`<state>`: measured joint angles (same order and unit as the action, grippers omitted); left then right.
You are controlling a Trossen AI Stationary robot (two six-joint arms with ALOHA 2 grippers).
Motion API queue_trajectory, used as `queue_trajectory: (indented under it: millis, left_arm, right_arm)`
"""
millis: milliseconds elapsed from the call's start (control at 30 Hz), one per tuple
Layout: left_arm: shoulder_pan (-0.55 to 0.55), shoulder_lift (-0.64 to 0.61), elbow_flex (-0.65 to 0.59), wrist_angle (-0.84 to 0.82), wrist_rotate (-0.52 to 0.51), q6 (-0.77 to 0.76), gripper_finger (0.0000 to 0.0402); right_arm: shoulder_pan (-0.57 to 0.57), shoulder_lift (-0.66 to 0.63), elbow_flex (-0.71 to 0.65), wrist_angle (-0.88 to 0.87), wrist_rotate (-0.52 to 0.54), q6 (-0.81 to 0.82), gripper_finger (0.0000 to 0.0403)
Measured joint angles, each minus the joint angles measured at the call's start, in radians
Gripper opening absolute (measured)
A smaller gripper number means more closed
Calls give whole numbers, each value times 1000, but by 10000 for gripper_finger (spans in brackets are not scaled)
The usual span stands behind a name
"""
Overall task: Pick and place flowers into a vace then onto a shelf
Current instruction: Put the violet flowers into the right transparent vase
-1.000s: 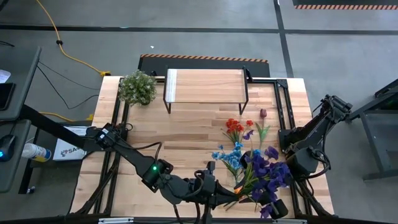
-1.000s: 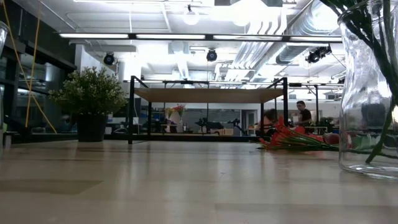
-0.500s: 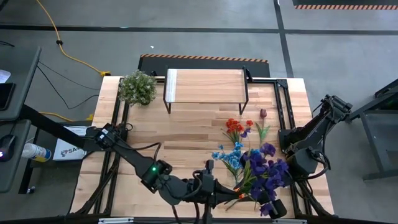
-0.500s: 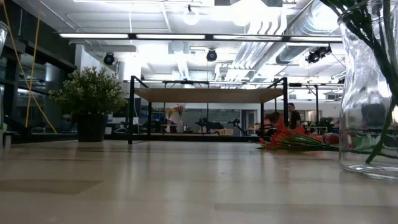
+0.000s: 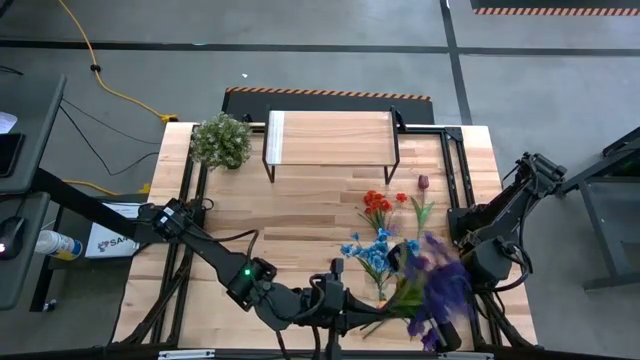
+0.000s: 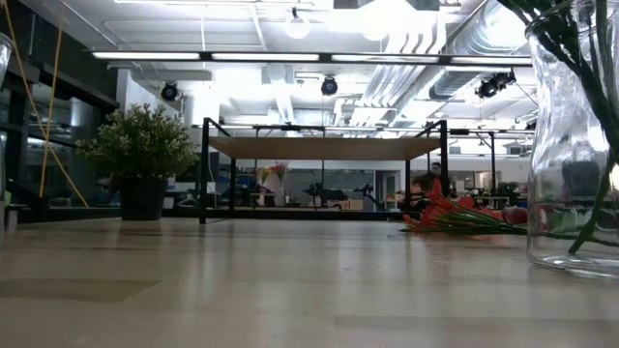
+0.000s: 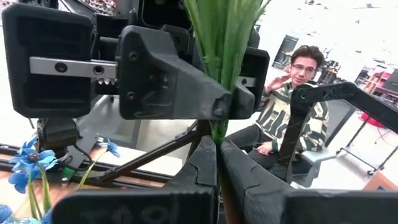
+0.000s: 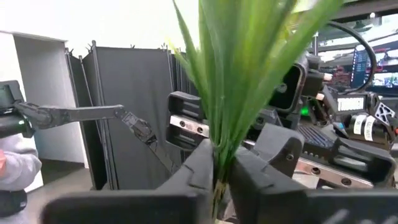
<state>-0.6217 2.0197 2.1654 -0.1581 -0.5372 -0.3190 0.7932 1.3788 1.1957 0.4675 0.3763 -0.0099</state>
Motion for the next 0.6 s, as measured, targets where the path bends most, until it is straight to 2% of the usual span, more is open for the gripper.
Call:
queue_trajectory:
  millis: [467,533,600]
  left_arm:
    - [0,-1,0,-2,-1,-4,33]
    - [1,-1,0,-2,-2,-4,46]
    - [1,-1,0,-2,-2,-4,78]
  right_arm:
    - [1,0,0,1,64,-60,8]
    - [1,0,0,1,72,-72,8]
    - [1,0,0,2,77,-76,8]
